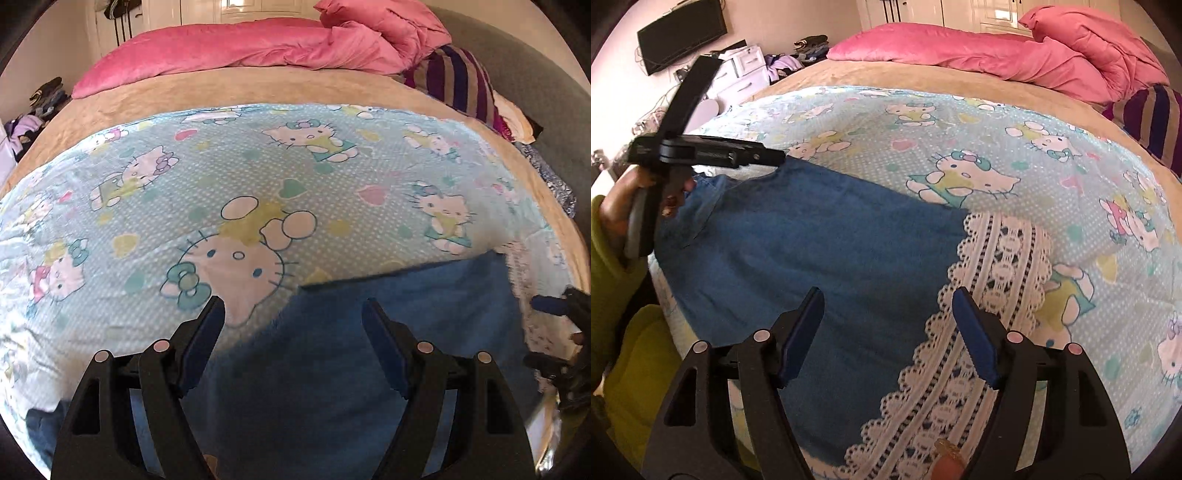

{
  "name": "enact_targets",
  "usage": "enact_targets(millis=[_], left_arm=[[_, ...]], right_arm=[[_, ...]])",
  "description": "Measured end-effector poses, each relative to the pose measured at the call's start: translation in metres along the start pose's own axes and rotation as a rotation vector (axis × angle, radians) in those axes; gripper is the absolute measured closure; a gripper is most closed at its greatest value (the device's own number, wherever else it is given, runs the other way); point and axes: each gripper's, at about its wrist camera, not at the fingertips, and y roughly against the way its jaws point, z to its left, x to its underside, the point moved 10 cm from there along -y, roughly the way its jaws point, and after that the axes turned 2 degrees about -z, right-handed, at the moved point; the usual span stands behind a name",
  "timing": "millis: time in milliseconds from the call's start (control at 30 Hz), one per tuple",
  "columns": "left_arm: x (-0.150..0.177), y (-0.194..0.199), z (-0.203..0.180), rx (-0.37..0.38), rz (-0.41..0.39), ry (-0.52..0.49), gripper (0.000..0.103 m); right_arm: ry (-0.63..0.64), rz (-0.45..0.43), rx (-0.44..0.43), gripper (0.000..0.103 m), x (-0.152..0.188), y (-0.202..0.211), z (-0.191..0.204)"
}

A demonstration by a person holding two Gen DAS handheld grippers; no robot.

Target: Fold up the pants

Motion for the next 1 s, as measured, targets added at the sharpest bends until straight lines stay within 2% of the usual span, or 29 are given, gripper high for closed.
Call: enact_targets(millis=[67, 167, 200, 233, 267, 433, 567, 667, 867, 1000], left_arm=[[0.006, -0.015, -0.001, 0.044, 0.020, 0.029, 0.027], [0.017, -0.033, -0.001, 0.078, 0.051, 0.061, 0.043], [0.017, -0.034, -0.001, 0.075, 0.043, 0.054, 0.059], [0.016, -0.030, -0.007, 0.107, 0.028, 0.040, 0.075], [0.014, -0.029, -0.010, 0.133, 0.023, 0.041, 0.096], [-0.008, -0.006, -0.005, 0.132, -0.093, 0.066, 0.097], [0.005, -0.033, -0.008, 0.060, -0.039, 0.007, 0.096], [0.009, -0.035, -0.007, 0.059, -0.057, 0.007, 0.093], [0.007, -0.029, -0.004, 0.056, -0.074, 0.028, 0.090], [0.009, -0.028, -0.005, 0.044, -0.078, 0.018, 0.090]], right_arm=[[-0.010, 0.012, 0.008, 0.038, 0.001, -0.005, -0.004], [-0.048, 0.074, 0.030, 0.038, 0.012, -0.021, -0.016], [-0.071, 0.081, 0.018, 0.038, 0.016, -0.024, -0.019], [-0.079, 0.076, 0.012, 0.038, 0.017, -0.025, -0.020], [-0.077, 0.072, 0.012, 0.038, 0.017, -0.024, -0.019], [-0.076, 0.072, 0.025, 0.038, 0.020, -0.022, -0.020], [-0.071, 0.085, 0.038, 0.038, 0.021, -0.021, -0.020], [-0.075, 0.084, 0.027, 0.038, 0.014, -0.013, -0.020], [-0.229, -0.033, 0.053, 0.038, -0.026, 0.012, -0.074], [-0.363, 0.012, 0.033, 0.039, -0.031, -0.014, -0.114]])
